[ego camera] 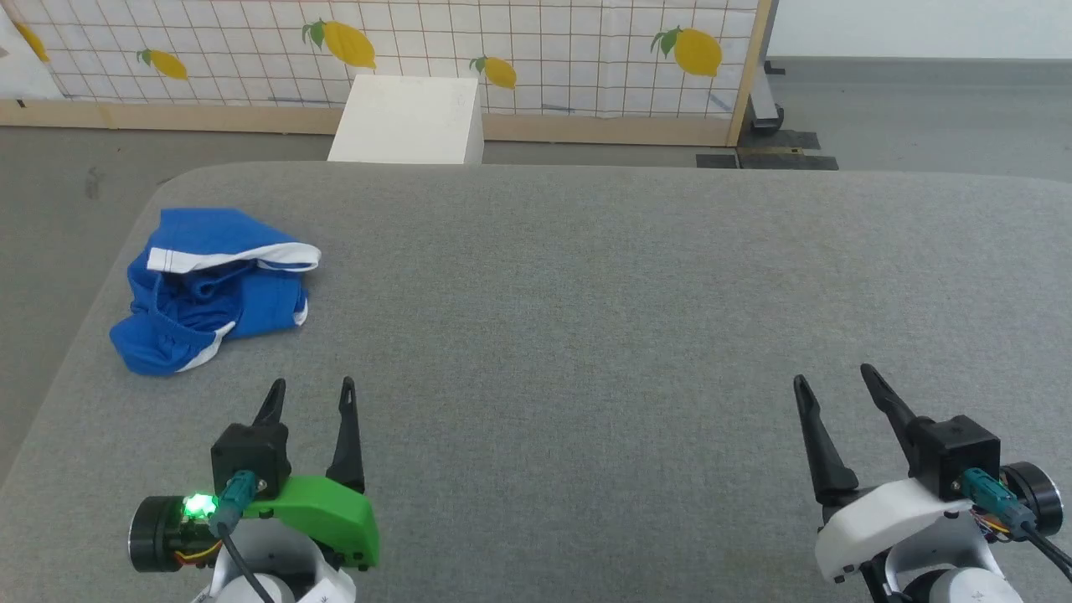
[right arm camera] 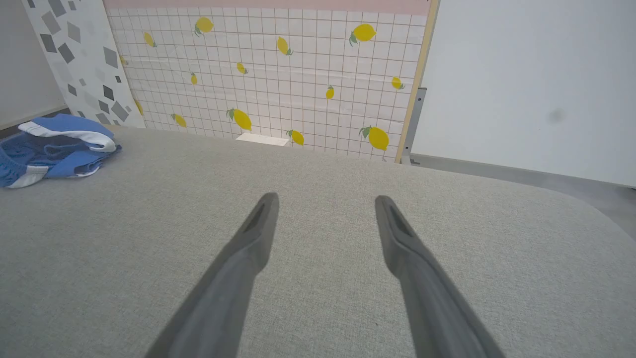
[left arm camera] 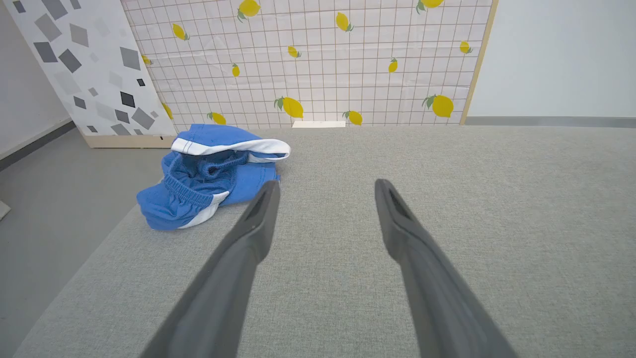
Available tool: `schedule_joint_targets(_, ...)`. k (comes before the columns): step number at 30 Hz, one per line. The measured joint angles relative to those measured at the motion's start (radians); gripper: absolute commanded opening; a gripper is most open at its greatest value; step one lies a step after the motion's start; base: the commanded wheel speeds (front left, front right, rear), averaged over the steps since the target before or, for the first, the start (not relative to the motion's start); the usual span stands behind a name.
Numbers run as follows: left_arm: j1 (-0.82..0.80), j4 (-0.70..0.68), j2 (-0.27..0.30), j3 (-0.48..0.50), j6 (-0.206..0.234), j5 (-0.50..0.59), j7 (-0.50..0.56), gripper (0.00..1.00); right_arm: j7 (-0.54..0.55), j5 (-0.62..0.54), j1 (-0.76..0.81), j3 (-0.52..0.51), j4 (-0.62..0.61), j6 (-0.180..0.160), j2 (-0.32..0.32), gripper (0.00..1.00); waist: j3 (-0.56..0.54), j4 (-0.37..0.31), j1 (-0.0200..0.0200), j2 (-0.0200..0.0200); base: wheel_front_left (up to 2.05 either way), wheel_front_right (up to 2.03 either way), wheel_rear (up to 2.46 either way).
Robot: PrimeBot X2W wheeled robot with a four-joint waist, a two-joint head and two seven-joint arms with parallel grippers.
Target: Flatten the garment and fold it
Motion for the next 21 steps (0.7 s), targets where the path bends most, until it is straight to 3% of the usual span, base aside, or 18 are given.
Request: schedule_joint_targets(21, 0.000, -0.007, 0.008, -0.012, 0.000, -0.008, 0.000, 1.00, -0.011, 0.019, -0.001, -0.002, -0.003, 0.000, 0.000, 1.00, 0.005, -0.002, 0.0000, 0.0000, 0.00, 0.00, 0.00)
